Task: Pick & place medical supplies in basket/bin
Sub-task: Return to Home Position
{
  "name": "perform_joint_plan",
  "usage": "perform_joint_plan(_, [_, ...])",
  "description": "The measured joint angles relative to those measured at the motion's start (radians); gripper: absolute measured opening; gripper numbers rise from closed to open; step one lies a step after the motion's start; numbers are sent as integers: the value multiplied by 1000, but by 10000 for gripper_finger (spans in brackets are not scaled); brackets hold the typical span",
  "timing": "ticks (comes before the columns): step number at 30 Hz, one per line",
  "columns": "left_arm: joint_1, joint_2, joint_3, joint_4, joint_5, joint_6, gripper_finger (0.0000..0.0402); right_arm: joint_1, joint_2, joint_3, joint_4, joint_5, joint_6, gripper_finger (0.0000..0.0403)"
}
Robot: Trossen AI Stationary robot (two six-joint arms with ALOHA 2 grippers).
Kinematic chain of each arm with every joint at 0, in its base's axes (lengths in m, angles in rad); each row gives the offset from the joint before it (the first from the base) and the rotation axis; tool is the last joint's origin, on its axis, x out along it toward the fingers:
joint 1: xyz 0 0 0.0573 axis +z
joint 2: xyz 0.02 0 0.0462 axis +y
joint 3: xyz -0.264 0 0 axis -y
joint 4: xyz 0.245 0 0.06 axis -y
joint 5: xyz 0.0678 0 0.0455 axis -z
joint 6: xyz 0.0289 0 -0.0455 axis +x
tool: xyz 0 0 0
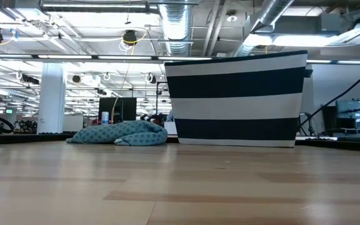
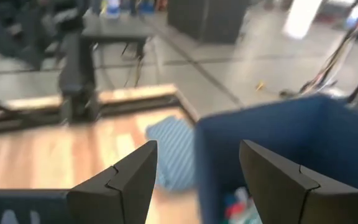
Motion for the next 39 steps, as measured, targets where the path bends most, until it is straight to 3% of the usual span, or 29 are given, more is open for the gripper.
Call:
perform_joint_plan(7, [0, 0, 0, 0, 0, 0, 0, 106, -60, 0, -194, 0, 155, 221])
perform_joint_plan(17, [0, 0, 0, 0, 0, 0, 0, 225, -164, -4, -232, 0, 146, 221])
perform_joint_plan(23, [0, 0, 0, 0, 0, 3, 0, 324, -280, -150, -181, 2, 200, 221])
perform_joint_plan(30, [0, -1, 0, 20, -13, 81, 0, 405, -415, -487, 150, 26, 204, 221])
perform_joint_plan(34, [-1, -22, -1, 8, -8, -72, 0, 434, -472, -684, 491, 24, 85, 221])
perform_joint_plan(39, [-19, -159, -1, -31, 112, -178, 0, 440, -496, -905, 847, -57, 17, 221])
